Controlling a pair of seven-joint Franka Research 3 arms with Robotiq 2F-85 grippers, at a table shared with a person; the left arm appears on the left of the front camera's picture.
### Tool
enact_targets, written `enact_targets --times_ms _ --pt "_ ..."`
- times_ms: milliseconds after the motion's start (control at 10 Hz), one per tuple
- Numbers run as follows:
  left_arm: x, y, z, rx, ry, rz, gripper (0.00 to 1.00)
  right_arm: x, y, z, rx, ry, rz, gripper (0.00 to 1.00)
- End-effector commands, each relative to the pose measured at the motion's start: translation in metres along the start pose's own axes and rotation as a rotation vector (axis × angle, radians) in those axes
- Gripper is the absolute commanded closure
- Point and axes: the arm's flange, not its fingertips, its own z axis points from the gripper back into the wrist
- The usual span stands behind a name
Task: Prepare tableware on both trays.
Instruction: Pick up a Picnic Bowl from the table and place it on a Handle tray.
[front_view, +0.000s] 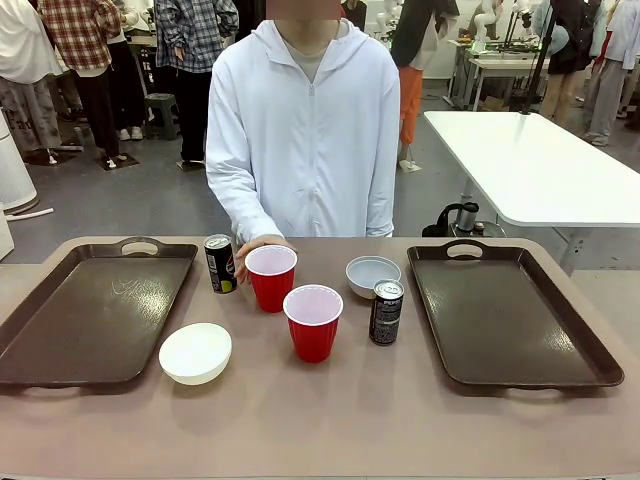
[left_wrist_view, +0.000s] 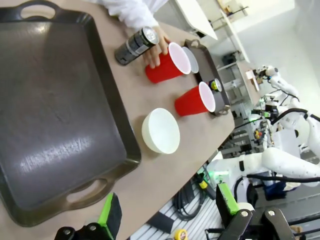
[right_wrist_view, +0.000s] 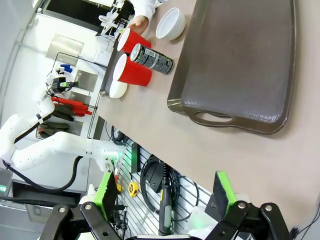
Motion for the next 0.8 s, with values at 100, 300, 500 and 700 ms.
enact_targets --times_ms 100,300,500,700 --pt "-0.002 -0.001 0.000 -0.014 0.001 -0.015 0.00 0.000 0.000 0.000 0.000 0.000 0.000 0.00" --pt "-0.002 -0.001 0.000 -0.014 0.001 -0.015 0.00 0.056 0.036 -0.002 -0.050 0.116 -0.101 0.00" --pt "-0.002 -0.001 0.000 -0.014 0.001 -0.015 0.00 0.106 0.076 -0.024 -0.178 0.207 -0.159 0.00" --pt "-0.002 -0.001 0.000 -0.014 0.001 -0.015 0.00 0.150 0.133 -0.083 -0.409 0.276 -0.148 0.00"
